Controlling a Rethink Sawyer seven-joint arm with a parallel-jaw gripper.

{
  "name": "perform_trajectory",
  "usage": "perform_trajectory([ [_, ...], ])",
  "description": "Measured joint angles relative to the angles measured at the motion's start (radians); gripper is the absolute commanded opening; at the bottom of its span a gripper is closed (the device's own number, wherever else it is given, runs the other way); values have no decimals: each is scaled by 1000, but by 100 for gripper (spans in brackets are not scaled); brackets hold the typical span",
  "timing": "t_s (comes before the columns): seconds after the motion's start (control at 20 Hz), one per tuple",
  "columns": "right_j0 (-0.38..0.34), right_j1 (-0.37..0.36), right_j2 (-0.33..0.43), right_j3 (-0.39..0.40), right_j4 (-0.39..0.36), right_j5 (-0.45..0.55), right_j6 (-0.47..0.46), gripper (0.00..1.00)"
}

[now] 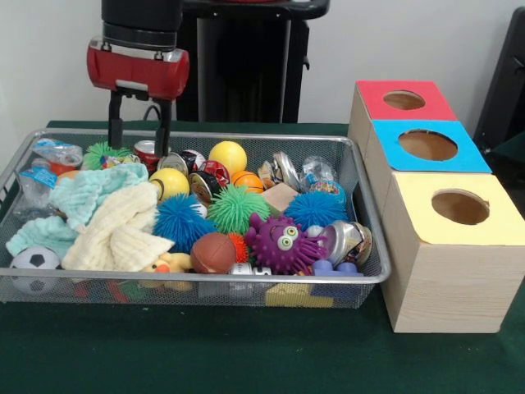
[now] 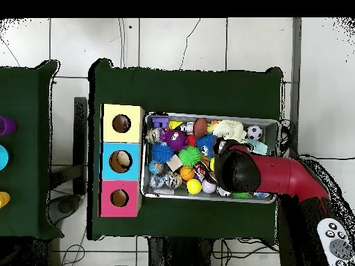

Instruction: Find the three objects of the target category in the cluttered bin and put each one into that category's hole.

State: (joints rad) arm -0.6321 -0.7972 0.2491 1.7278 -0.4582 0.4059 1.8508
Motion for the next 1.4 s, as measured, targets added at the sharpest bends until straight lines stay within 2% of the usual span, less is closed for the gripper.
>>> perform_trajectory([
  [0.95, -20, 79, 15, 8, -95, -73, 0, 100],
  [1.4, -83, 38, 62, 106, -117, -91, 0, 100],
])
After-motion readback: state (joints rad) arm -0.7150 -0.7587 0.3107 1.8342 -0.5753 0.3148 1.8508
